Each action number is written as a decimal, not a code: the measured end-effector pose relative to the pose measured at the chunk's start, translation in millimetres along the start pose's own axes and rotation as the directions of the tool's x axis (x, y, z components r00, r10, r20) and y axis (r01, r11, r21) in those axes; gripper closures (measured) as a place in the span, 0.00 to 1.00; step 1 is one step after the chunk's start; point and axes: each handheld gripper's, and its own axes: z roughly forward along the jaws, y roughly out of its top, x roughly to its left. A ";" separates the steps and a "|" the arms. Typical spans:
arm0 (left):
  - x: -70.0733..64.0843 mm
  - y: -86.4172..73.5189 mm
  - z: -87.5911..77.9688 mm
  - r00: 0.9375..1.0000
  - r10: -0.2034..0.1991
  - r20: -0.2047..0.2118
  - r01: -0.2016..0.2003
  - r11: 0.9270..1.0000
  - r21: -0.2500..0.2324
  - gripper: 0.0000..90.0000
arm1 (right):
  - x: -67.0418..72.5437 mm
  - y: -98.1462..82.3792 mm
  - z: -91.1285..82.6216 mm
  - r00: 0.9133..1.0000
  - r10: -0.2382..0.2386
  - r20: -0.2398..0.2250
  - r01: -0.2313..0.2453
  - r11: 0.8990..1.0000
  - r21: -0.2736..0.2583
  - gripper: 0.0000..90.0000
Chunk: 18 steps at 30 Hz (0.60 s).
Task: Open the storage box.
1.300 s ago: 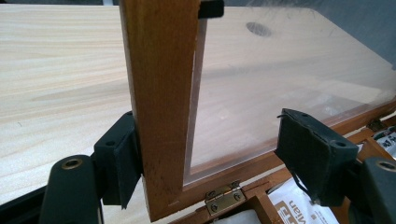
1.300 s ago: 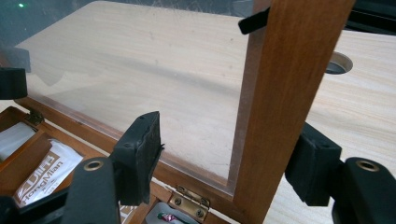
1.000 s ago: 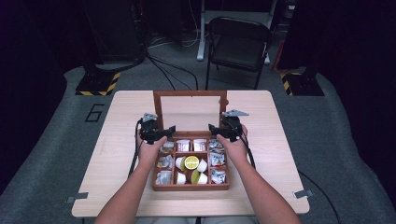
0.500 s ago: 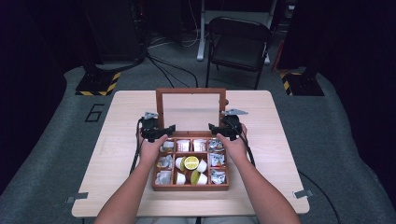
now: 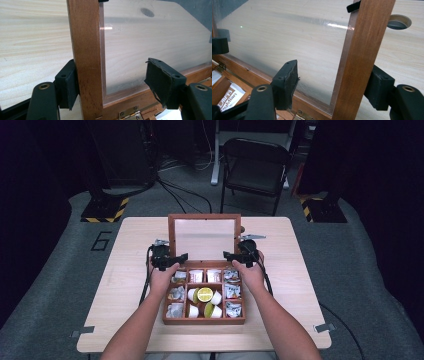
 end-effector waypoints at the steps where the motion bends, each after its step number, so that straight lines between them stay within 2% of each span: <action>1: 0.7 0.1 0.2 1.000 -0.004 0.003 0.004 1.000 0.002 0.34 | -0.3 0.5 0.4 1.000 -0.001 -0.002 0.001 1.000 0.001 0.37; 18: 6.0 0.5 3.2 0.999 -0.050 0.015 0.049 0.999 0.018 0.34 | -10.6 1.7 9.0 0.997 0.027 -0.071 -0.027 1.000 0.010 0.38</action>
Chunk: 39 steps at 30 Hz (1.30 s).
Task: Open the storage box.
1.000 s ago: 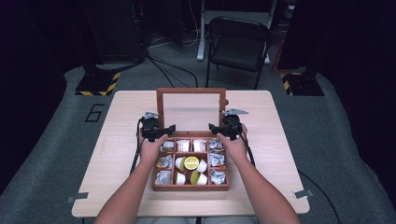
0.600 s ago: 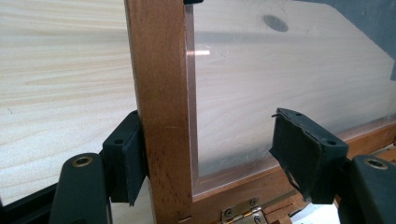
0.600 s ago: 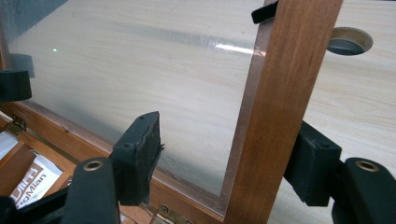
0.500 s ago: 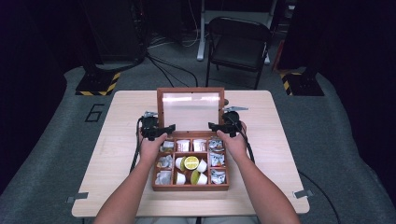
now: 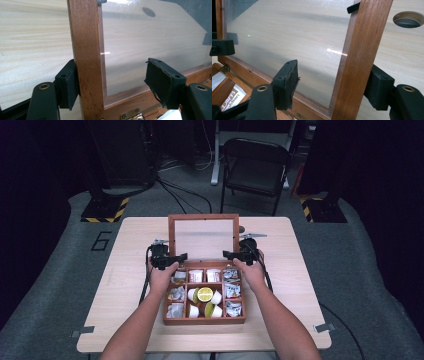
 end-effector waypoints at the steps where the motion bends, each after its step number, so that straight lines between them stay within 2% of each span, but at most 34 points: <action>1: 0.8 0.2 -0.1 1.000 0.003 -0.001 -0.003 1.000 0.002 0.34 | -0.8 0.6 0.3 1.000 -0.004 -0.004 0.004 1.000 0.000 0.38; 9: 3.1 -0.1 2.4 1.000 -0.008 0.005 0.008 1.000 0.007 0.34 | -6.1 1.8 3.0 0.999 0.033 -0.028 -0.032 0.999 0.012 0.40; 10: 3.4 -0.2 2.9 1.000 -0.014 0.005 0.014 1.000 0.009 0.33 | -5.7 1.7 2.5 0.998 0.054 -0.029 -0.053 0.998 0.021 0.40; 11: 4.0 -0.2 3.4 1.000 -0.021 0.008 0.021 1.000 0.012 0.33 | -7.1 1.5 3.5 0.998 0.049 -0.035 -0.048 0.999 0.012 0.40; 18: 7.3 0.0 5.9 0.999 -0.043 0.026 0.043 0.999 0.024 0.33 | -13.4 1.5 4.0 0.992 0.111 -0.061 -0.110 0.994 0.024 0.45; 30: 9.3 0.0 7.9 0.998 -0.047 0.030 0.046 0.998 0.032 0.34 | -16.1 -0.1 6.6 0.989 0.134 -0.068 -0.131 0.991 0.037 0.44; 32: 8.6 0.2 7.7 0.997 -0.068 0.031 0.067 0.997 0.037 0.34 | -16.5 -0.4 6.9 0.988 0.138 -0.070 -0.135 0.990 0.039 0.44; 35: 8.1 1.5 8.1 0.997 -0.077 0.026 0.075 0.996 0.049 0.34 | -17.1 -0.7 7.5 0.987 0.141 -0.071 -0.139 0.990 0.039 0.44; 38: 7.8 5.3 8.4 0.997 -0.068 0.019 0.067 0.995 0.076 0.33 | -17.1 -0.6 7.6 0.987 0.146 -0.069 -0.144 0.989 0.042 0.44; 39: 7.3 5.5 9.0 0.997 -0.069 0.014 0.068 0.995 0.071 0.33 | -17.2 -0.6 7.5 0.987 0.144 -0.070 -0.142 0.989 0.042 0.45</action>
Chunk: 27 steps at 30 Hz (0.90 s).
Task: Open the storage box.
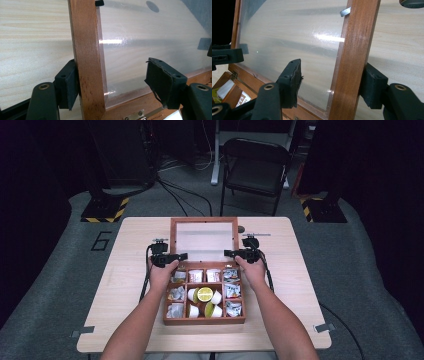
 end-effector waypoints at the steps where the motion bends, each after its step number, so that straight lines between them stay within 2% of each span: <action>1: 0.4 0.3 -0.6 1.000 0.001 0.004 -0.001 1.000 0.009 0.33 | 0.1 0.0 -0.1 1.000 -0.001 0.001 0.001 1.000 -0.001 0.45; 9: 3.4 -0.4 2.7 1.000 -0.008 0.017 0.007 1.000 0.011 0.33 | -3.5 -1.3 1.9 1.000 0.020 -0.009 -0.020 1.000 0.004 0.45; 15: 5.7 -0.5 4.9 0.999 -0.032 0.025 0.031 0.999 0.025 0.33 | -7.2 -1.7 4.6 0.999 0.035 -0.018 -0.035 0.999 0.016 0.44; 21: 7.8 0.0 6.4 0.999 -0.034 0.033 0.033 0.999 0.035 0.33 | -8.0 -1.6 5.7 0.998 0.057 -0.019 -0.056 0.998 0.028 0.44; 22: 8.0 0.0 6.8 0.999 -0.039 0.033 0.038 0.999 0.038 0.33 | -9.2 -1.5 6.0 0.999 0.047 -0.019 -0.047 0.999 0.027 0.44; 27: 8.7 -0.4 7.4 0.998 -0.055 0.032 0.053 0.998 0.044 0.32 | -10.4 -1.4 7.1 0.998 0.060 -0.024 -0.059 0.998 0.031 0.44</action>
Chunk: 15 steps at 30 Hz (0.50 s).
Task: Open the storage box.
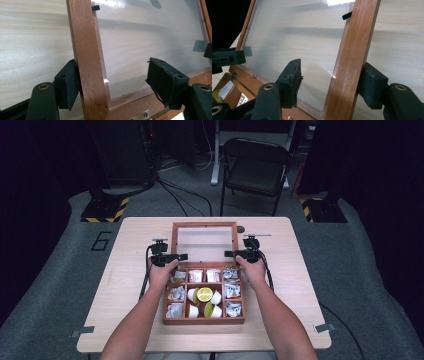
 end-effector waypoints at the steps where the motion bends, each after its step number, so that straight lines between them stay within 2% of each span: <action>1: 0.0 0.0 0.0 1.000 0.002 -0.001 -0.002 1.000 0.000 0.32 | 0.3 0.2 0.0 1.000 0.003 -0.001 -0.003 1.000 0.001 0.44; 4: -0.4 0.0 0.6 1.000 0.021 -0.018 -0.021 1.000 0.003 0.31 | -0.2 0.6 0.3 1.000 0.001 0.003 -0.001 1.000 0.004 0.45; 7: -0.5 -0.3 2.3 1.000 -0.003 -0.019 0.004 1.000 0.008 0.30 | -1.7 -0.4 1.2 1.000 0.021 0.003 -0.021 1.000 0.013 0.44; 15: 2.0 -0.3 3.3 1.000 0.005 -0.023 -0.004 1.000 0.028 0.30 | -4.9 -1.9 2.7 1.000 0.022 0.015 -0.022 0.999 0.026 0.45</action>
